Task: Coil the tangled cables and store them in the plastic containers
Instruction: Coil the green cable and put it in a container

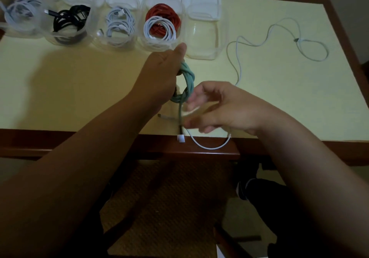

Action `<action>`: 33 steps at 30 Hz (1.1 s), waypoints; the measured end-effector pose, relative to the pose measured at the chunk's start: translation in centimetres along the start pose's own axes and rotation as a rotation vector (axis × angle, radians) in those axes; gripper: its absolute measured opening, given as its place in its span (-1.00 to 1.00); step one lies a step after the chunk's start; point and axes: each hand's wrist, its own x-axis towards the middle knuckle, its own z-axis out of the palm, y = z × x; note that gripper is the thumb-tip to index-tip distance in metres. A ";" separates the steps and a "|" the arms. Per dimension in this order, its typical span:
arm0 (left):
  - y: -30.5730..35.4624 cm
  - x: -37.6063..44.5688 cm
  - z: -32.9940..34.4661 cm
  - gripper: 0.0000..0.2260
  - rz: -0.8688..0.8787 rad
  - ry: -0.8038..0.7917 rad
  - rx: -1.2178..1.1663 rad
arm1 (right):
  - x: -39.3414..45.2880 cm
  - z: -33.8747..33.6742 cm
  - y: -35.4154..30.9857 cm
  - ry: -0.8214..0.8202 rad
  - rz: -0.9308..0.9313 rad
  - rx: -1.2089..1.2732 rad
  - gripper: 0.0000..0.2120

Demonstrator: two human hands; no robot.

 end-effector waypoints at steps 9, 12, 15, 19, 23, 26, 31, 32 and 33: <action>-1.0 -0.4 0.2 -0.46 0.047 -0.113 0.158 | 0.2 1.4 -2.0 0.087 -0.086 0.344 -0.62; -1.3 -0.5 0.3 -0.44 0.084 -0.118 0.237 | 0.6 1.4 -1.8 0.093 -0.106 0.219 -0.59; -1.3 -0.6 0.7 -0.38 0.104 -0.106 0.250 | 0.9 0.8 -1.8 0.155 -0.119 0.159 -0.62; -1.5 0.4 -0.1 -0.54 0.111 -0.088 0.159 | 1.4 -0.1 -1.6 0.332 -0.174 0.301 -0.63; -1.7 0.0 -1.2 -0.51 0.054 -0.331 0.198 | 2.0 -0.7 -1.2 0.457 -0.178 0.485 -0.63; -1.4 -0.2 -1.3 -0.76 0.093 -0.437 0.248 | 2.0 -1.0 -1.2 0.503 -0.131 0.586 -0.63; -0.4 0.2 -1.7 -0.75 0.025 -0.430 0.187 | 2.8 -0.9 -1.1 0.526 -0.060 1.040 -0.63; -0.4 0.2 -1.6 -0.75 0.000 -0.414 0.174 | 3.0 -0.8 -1.1 0.521 -0.056 1.111 -0.63; -0.4 0.3 -1.5 -0.75 -0.037 -0.386 0.137 | 3.2 -0.8 -1.2 0.505 -0.060 1.164 -0.63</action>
